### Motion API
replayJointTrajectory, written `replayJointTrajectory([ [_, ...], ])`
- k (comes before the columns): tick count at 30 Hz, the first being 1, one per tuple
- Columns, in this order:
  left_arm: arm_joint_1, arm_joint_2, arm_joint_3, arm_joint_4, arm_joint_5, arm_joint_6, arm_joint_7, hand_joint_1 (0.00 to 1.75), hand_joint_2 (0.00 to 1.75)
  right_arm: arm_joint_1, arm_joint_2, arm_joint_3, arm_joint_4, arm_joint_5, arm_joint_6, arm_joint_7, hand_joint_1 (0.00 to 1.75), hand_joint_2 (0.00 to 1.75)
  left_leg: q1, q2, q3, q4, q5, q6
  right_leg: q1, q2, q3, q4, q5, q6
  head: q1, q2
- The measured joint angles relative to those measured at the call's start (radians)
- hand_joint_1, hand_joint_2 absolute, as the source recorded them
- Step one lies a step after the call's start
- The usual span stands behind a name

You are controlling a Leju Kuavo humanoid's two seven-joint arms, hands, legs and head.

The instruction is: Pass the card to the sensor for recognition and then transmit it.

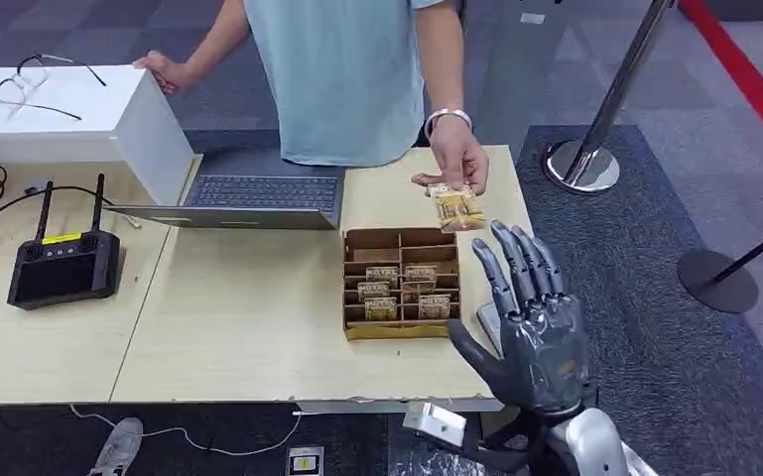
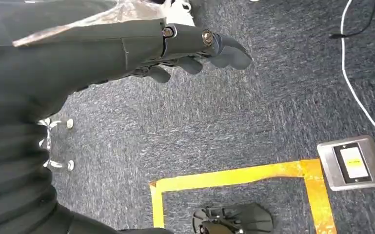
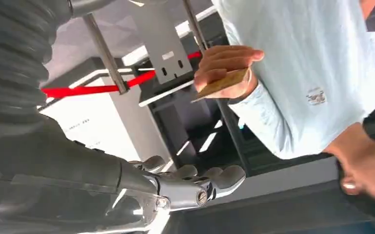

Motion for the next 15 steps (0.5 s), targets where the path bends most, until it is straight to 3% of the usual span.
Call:
replayJointTrajectory([
  [15, 0.0, 0.0, -0.011, 0.0, -0.018, -0.005, 0.0, 0.0, 1.75, -0.053, 0.017, 0.02, 0.071, -0.017, 0.045, -0.046, 0.03, 1.75, 0.0, 0.0, 0.0, 0.0, 0.0, 0.0, 0.0, 0.0, 0.0, 0.0, 0.0, 0.0, 0.0, 0.0],
])
